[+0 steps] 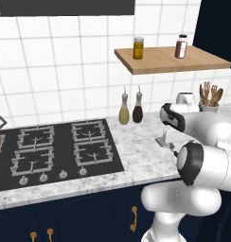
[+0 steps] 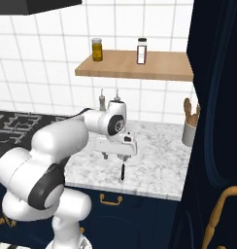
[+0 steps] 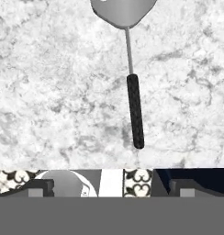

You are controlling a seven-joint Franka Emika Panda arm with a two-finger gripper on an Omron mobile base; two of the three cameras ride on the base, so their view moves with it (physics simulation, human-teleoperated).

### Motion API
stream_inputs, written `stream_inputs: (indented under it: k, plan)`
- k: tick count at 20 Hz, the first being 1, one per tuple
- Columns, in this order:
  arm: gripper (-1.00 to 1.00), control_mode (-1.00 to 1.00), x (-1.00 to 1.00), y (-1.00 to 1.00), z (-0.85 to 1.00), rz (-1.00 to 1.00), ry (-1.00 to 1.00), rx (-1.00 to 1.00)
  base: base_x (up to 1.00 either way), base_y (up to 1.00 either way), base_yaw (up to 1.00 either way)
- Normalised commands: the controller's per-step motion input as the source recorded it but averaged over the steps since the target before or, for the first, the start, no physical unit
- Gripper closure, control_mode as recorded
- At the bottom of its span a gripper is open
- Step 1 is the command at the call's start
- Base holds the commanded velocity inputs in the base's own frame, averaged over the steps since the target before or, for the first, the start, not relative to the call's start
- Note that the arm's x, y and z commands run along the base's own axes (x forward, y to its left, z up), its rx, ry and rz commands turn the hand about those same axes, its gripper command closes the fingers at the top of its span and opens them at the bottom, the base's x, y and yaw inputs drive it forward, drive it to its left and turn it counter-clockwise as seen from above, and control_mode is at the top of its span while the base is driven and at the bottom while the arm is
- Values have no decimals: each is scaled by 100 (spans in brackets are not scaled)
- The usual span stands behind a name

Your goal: Put the avocado and garlic in the pot. Retrieve the spatula and lightly stir the vegetables in the pot.

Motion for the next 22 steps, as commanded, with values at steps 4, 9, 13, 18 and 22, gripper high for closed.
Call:
stream_inputs:
  k: [4, 9, 13, 18, 22]
  plan:
    - [-100, -100, -19, -19, -53, 0, -12, 0, 0, 0, 0]
    - [-100, -100, 8, -19, -45, -1, -7, 0, 0, 0, 0]
    - [-100, -100, 8, -15, -39, -4, -2, 0, 0, 0, 0]
    - [-100, -100, 30, -1, -33, -5, -3, -1, 0, 0, 0]
    - [-100, -100, 23, -21, -23, -7, -4, -2, 0, 0, 0]
